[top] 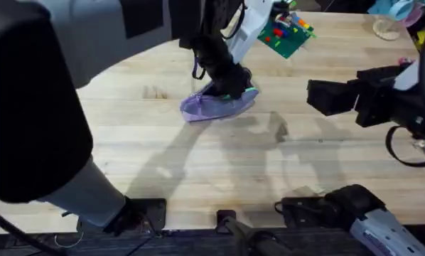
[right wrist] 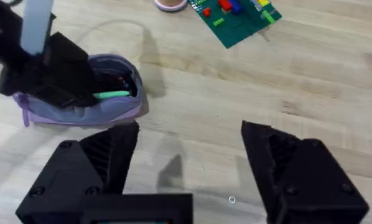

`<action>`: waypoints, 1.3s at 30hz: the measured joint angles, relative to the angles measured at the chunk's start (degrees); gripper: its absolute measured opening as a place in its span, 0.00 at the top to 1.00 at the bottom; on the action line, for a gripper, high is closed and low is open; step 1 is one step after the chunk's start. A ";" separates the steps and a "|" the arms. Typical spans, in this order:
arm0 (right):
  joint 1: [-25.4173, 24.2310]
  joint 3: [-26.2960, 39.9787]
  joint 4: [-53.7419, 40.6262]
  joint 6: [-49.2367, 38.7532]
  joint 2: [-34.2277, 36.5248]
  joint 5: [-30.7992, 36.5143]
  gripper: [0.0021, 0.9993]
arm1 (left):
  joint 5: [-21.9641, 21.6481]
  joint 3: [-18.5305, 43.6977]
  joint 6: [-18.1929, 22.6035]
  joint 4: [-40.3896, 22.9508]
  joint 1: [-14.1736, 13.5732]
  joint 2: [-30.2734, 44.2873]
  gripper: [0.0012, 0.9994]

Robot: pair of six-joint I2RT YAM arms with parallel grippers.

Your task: Unzip the bag, pick up the pens from the table one at a time and place them inside, then zip the bag closed.

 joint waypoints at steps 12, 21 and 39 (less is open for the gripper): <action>0.00 0.00 0.02 0.02 -0.02 0.00 0.00 | -6.45 -0.62 0.00 -2.70 0.00 0.00 0.96; 0.00 0.00 0.02 0.02 0.00 0.00 0.00 | -7.62 -0.70 0.33 -1.55 0.00 0.00 0.68; 0.00 0.00 0.02 0.01 -0.01 0.00 0.00 | -8.30 0.36 2.99 -2.39 0.00 -0.04 0.01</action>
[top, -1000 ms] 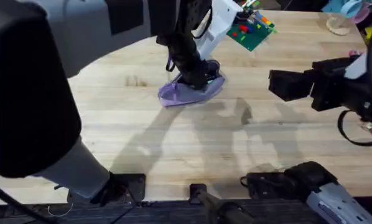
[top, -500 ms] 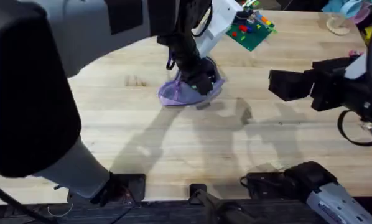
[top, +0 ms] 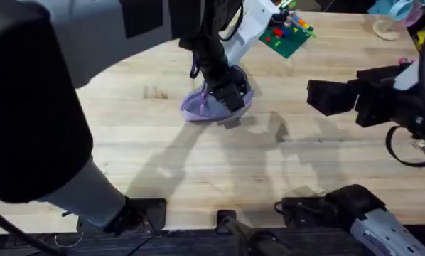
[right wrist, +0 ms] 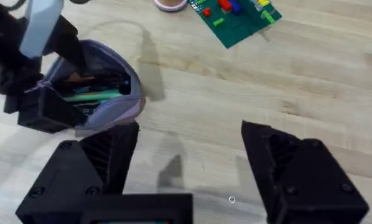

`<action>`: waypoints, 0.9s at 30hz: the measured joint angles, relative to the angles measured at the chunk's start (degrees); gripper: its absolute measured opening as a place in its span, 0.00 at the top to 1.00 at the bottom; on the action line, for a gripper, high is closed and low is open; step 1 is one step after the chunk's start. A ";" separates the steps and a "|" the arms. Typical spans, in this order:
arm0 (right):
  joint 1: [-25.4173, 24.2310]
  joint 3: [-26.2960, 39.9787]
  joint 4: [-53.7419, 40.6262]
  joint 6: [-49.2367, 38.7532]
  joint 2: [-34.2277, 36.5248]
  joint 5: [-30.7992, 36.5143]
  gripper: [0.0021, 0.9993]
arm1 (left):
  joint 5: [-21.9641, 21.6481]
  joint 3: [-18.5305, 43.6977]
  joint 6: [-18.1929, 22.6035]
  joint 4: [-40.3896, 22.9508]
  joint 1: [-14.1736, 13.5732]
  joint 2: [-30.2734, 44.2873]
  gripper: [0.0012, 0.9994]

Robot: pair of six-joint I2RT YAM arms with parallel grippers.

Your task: Unzip the bag, pick up the pens from the table one at a time and place them inside, then zip the bag closed.

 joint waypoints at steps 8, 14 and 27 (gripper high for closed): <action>0.00 0.00 0.00 -0.01 -0.01 0.00 0.00 | 0.86 1.11 6.94 -1.30 0.00 -7.43 0.00; 0.00 0.00 0.00 -0.01 -0.01 0.00 0.00 | 1.07 1.89 10.71 -4.05 1.66 -14.66 0.00; 0.00 0.00 0.07 0.03 0.01 -2.79 0.00 | 6.96 -11.38 21.80 -2.86 17.01 -29.80 0.00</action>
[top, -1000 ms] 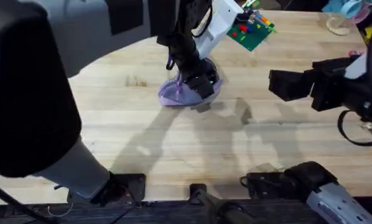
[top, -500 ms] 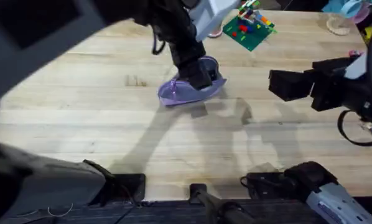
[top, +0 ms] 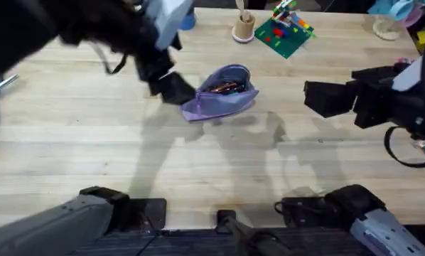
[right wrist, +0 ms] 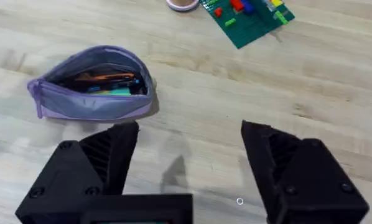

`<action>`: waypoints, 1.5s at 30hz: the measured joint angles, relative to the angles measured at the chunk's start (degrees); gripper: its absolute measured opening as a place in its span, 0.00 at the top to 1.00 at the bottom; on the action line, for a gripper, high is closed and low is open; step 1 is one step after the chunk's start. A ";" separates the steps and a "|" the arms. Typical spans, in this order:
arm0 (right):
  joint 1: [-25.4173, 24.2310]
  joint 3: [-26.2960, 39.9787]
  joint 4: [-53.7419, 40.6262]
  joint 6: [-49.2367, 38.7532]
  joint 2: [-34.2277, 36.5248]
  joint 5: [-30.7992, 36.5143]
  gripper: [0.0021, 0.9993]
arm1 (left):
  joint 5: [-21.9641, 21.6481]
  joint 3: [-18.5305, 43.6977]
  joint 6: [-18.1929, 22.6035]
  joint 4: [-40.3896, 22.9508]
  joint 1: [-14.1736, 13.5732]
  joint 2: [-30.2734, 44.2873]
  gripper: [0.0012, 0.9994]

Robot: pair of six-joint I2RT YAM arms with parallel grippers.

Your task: Unzip the bag, pick up the pens from the table one at a time and place them inside, then zip the bag closed.

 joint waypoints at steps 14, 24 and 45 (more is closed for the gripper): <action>0.00 0.00 0.00 1.39 -0.01 -5.33 0.00 | 6.23 -22.13 4.67 9.79 8.84 -18.66 0.01; 0.11 0.00 -0.25 6.13 0.00 -6.74 0.00 | 10.86 -25.09 4.85 7.38 16.68 -18.90 0.01; 10.85 0.00 -0.55 14.18 1.91 -6.93 0.00 | 23.49 -25.09 12.11 3.75 24.14 -6.14 0.01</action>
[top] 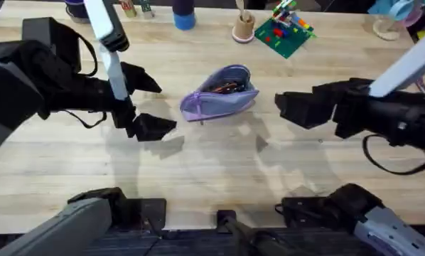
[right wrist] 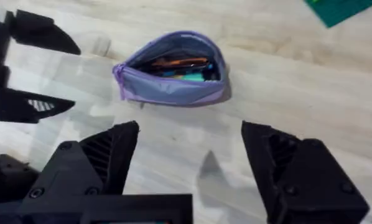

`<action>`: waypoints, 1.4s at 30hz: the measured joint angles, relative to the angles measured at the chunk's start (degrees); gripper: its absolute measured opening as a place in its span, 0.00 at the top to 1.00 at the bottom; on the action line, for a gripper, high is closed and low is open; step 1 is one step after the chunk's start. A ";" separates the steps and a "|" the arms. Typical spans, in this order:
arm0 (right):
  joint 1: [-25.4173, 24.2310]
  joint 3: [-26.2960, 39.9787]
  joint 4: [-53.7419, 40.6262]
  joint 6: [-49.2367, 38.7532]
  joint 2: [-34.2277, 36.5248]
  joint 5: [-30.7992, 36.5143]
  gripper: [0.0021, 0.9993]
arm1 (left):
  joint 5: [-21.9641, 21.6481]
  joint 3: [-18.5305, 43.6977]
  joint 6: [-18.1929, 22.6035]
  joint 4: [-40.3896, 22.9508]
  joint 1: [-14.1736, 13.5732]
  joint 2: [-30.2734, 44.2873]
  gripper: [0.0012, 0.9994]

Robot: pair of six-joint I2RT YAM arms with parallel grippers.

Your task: Unzip the bag, pick up the pens from the table one at a time and place them inside, then zip the bag closed.

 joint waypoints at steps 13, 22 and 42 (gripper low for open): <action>14.72 0.00 6.06 16.91 8.95 -0.02 0.00 | -0.85 0.00 0.02 -0.01 0.00 0.28 0.01; 18.04 0.00 9.55 26.67 14.95 -0.89 0.00 | -0.87 0.00 0.02 -0.01 0.00 0.28 0.01; 18.09 0.00 11.64 35.18 24.35 -4.09 0.00 | -0.90 0.00 0.04 -0.01 0.00 0.28 0.01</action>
